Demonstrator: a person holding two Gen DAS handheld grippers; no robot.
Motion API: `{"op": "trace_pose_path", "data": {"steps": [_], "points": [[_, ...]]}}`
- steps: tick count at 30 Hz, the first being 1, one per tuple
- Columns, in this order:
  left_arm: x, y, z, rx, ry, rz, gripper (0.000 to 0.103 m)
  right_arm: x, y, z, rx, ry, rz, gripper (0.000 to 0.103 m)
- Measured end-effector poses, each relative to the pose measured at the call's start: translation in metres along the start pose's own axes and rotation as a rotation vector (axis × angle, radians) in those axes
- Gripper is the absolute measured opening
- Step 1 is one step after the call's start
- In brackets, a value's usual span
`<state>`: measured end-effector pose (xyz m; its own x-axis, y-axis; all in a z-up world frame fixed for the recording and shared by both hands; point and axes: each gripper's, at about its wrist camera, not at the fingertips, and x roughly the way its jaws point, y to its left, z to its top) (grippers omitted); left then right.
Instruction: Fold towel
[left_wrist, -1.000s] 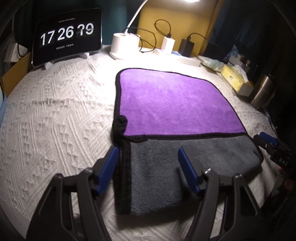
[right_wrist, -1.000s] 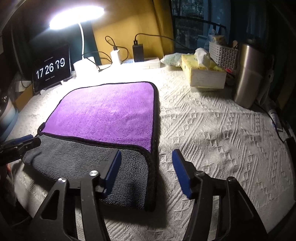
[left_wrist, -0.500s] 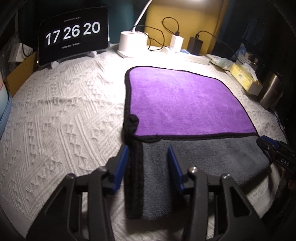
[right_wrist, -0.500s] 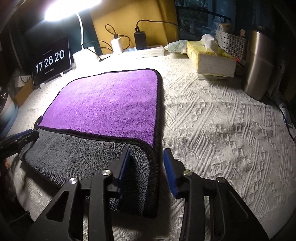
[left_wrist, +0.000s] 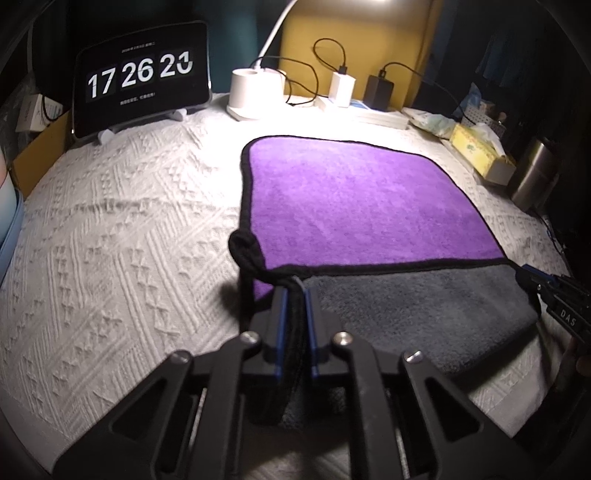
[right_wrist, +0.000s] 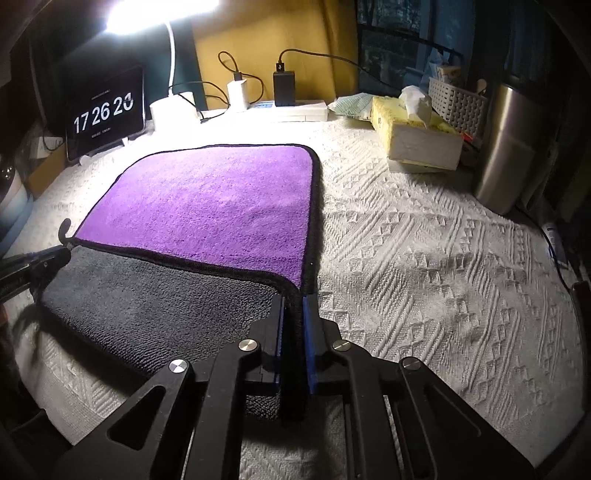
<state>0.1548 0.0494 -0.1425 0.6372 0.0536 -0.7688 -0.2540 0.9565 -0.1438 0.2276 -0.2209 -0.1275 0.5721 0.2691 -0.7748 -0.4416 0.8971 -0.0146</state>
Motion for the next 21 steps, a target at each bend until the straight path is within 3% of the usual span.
{"op": "trace_pose_path", "data": {"steps": [21], "points": [[-0.039, 0.001, 0.007, 0.012, -0.127, -0.020, 0.008, -0.045, 0.010, 0.013, -0.017, -0.135, -0.044, 0.007]]}}
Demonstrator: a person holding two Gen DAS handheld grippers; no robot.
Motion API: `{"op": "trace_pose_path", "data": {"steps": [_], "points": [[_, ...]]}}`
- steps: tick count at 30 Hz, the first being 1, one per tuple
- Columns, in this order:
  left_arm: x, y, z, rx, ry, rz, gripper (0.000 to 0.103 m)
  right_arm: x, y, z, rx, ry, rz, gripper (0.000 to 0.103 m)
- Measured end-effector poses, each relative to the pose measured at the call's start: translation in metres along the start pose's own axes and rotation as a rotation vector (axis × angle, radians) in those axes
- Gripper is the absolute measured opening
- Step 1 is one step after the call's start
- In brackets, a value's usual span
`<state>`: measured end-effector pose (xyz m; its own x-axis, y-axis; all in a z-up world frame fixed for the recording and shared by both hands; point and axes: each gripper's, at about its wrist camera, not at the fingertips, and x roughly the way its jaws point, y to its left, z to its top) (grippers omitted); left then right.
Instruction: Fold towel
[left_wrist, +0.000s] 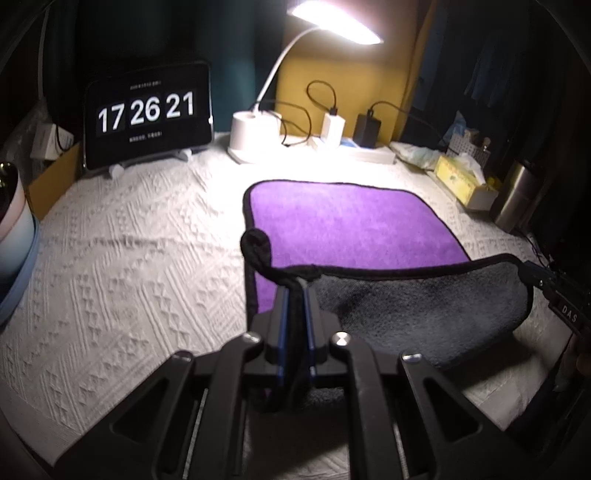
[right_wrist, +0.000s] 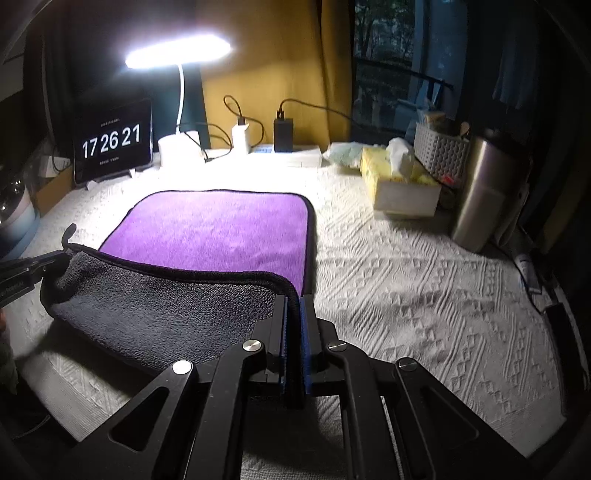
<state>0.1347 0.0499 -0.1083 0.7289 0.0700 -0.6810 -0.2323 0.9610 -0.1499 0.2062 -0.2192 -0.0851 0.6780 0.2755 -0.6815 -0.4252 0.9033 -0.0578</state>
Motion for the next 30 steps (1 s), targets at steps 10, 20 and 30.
{"op": "trace_pose_path", "data": {"steps": [10, 20, 30], "points": [[-0.011, 0.003, 0.012, -0.008, -0.049, 0.006, 0.008, -0.010, 0.000, 0.016, -0.010, -0.048, -0.011, 0.007], [-0.014, 0.007, 0.026, -0.003, -0.103, 0.028, 0.008, -0.012, 0.000, 0.031, -0.017, -0.082, -0.022, 0.007], [-0.014, 0.007, 0.039, 0.014, -0.148, 0.047, 0.008, -0.009, -0.002, 0.045, -0.023, -0.105, -0.028, 0.007]]}}
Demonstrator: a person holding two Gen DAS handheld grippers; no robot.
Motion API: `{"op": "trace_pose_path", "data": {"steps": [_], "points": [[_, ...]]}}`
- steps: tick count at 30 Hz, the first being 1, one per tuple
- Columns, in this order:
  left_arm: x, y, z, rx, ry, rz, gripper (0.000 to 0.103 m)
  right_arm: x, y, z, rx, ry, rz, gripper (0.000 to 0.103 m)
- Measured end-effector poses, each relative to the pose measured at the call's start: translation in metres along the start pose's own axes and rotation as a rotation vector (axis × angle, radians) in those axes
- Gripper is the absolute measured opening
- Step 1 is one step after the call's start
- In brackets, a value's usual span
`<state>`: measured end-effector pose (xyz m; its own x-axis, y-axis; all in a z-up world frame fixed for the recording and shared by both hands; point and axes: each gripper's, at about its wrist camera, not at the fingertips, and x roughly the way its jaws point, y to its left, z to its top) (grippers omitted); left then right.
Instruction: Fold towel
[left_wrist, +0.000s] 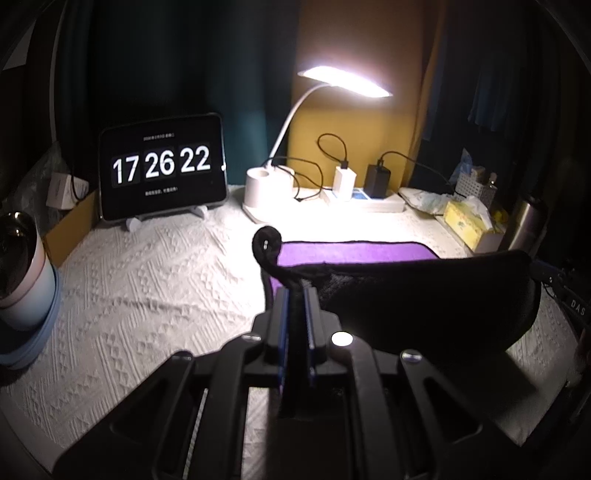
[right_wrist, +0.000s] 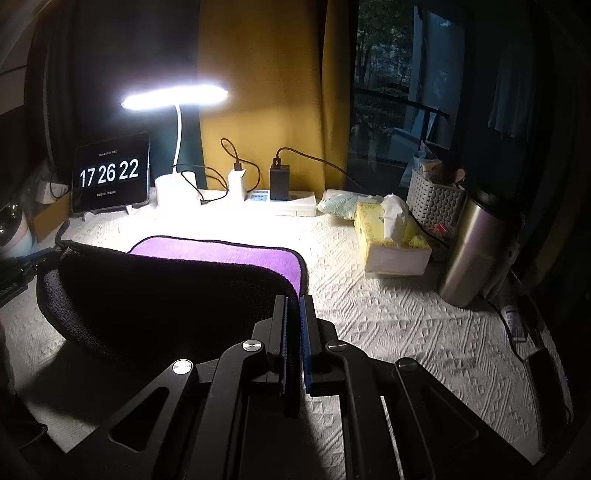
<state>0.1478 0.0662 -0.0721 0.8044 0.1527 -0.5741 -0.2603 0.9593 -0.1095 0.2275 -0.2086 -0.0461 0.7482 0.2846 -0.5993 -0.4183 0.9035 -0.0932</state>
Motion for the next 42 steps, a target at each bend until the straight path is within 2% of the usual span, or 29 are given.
{"op": "trace_pose_path", "data": {"steps": [22, 42], "points": [[0.024, -0.003, 0.026, 0.021, -0.039, 0.014, 0.008, 0.024, -0.010, 0.020, 0.006, -0.010, 0.001, 0.007], [0.056, 0.001, 0.044, 0.018, -0.030, 0.022, 0.008, 0.065, -0.017, 0.040, -0.003, -0.003, 0.010, 0.007]]}}
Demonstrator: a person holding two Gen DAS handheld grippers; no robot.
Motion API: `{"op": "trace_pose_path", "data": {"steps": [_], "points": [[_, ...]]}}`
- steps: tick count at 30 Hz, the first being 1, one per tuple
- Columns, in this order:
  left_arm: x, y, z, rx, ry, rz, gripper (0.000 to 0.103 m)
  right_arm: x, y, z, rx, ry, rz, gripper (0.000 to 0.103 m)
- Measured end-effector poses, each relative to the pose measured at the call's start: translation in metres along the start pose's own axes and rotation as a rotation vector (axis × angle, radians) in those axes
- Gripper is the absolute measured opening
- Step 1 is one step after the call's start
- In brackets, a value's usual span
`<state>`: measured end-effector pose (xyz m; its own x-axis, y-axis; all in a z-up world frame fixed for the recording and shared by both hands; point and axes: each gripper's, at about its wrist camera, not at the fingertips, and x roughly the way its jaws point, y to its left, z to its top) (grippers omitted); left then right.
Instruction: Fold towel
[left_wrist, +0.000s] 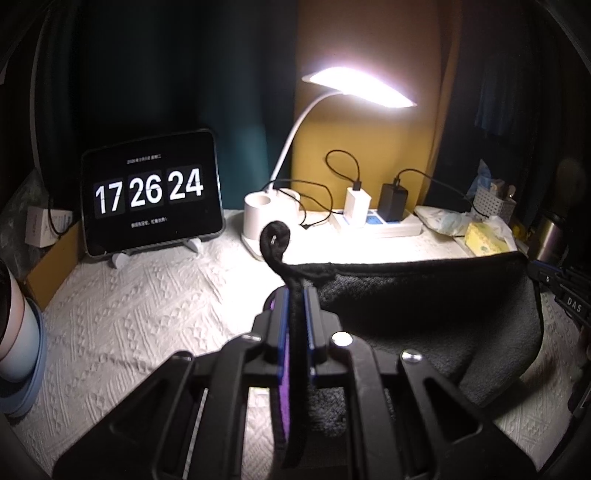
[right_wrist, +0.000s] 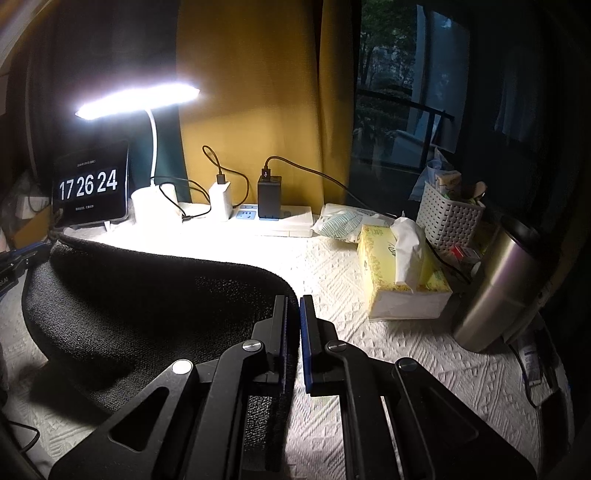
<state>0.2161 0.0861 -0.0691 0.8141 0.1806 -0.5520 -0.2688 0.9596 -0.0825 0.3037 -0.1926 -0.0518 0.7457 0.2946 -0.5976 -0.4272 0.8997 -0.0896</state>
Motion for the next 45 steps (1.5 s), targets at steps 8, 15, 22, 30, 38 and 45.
{"op": "trace_pose_path", "data": {"steps": [8, 15, 22, 30, 38, 45], "points": [[0.014, 0.000, 0.005, 0.003, 0.005, 0.002, 0.008, 0.014, -0.003, 0.005, -0.002, 0.006, 0.004, 0.007], [0.020, 0.000, 0.008, 0.007, 0.007, 0.001, 0.008, 0.024, -0.003, 0.010, -0.004, 0.010, 0.004, 0.007], [0.035, 0.002, 0.014, 0.005, 0.013, -0.004, 0.008, 0.035, -0.004, 0.013, -0.008, 0.015, 0.004, 0.007], [0.049, 0.005, 0.017, 0.001, 0.017, 0.002, 0.008, 0.052, -0.002, 0.020, -0.021, 0.020, 0.007, 0.007], [0.067, 0.010, 0.016, 0.001, 0.032, 0.010, 0.008, 0.073, 0.001, 0.025, -0.033, 0.030, 0.013, 0.007], [0.091, 0.013, 0.013, 0.003, 0.074, 0.012, 0.008, 0.098, 0.004, 0.024, -0.046, 0.061, 0.014, 0.007]]}}
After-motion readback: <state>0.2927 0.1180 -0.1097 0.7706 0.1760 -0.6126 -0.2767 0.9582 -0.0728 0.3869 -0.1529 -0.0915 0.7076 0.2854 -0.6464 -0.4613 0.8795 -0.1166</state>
